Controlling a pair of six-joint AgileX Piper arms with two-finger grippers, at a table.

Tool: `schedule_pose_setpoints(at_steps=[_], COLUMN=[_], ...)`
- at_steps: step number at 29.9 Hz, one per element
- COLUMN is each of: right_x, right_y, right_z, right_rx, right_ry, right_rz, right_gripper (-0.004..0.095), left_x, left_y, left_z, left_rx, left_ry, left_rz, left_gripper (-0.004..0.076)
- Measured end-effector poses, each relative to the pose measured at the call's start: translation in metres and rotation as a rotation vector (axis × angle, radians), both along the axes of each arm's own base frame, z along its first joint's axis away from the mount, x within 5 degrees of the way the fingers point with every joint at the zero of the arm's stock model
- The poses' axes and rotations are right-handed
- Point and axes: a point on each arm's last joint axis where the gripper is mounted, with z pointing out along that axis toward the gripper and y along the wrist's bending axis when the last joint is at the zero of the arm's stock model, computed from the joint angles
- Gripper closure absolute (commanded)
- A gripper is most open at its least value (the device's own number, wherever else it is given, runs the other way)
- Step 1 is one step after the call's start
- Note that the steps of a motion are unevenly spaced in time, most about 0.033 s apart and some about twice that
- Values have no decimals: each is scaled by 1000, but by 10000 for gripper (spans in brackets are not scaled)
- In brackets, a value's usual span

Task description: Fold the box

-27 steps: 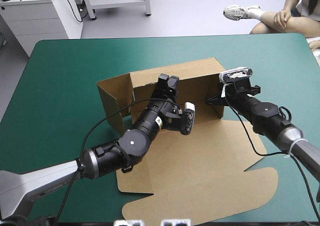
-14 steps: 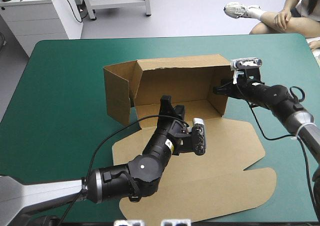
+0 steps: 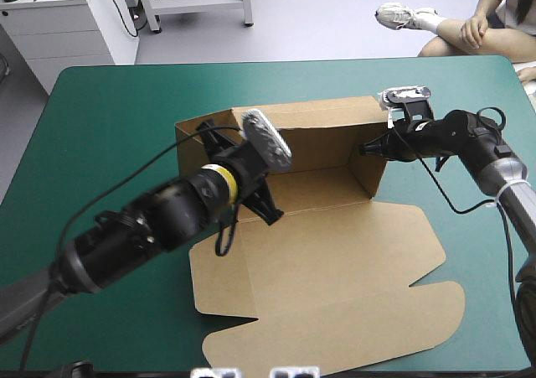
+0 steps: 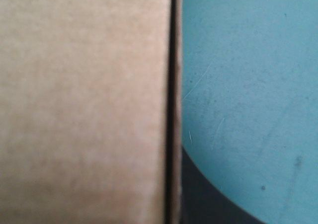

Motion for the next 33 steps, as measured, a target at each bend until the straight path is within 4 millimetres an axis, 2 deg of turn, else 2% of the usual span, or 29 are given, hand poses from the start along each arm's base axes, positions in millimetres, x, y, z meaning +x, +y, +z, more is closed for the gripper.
schedule_pose_setpoints(at_steps=[2,7,13,16,19,22,29,33], right_x=[-1,-2,-2,-2,-2,-2,-2,-1], right_y=[0,0,0,-1,-1,-1,-1,-1], right_z=[0,-1,-1,-1,0,0,0,2], right_rx=[-8,-14,-18,-20,-21,-21,-12,-6], right_ry=[9,20,19,17,14,14,18,19], right_rz=[6,13,16,18,18,18,4,-7], right_gripper=[926,926,926,926,926,926,926,925], left_x=[5,11,15,15,17,21,42,54], left_y=[21,89,185,220,244,262,285,292], left_z=[5,17,33,37,36,23,-31,-46], left_rx=[-54,-104,-214,-358,-543,-661,-724,-736], left_ry=[101,263,257,238,227,229,300,340], left_rz=[-2,56,320,427,490,560,717,746], left_gripper=[709,708,708,708,708,708,708,708])
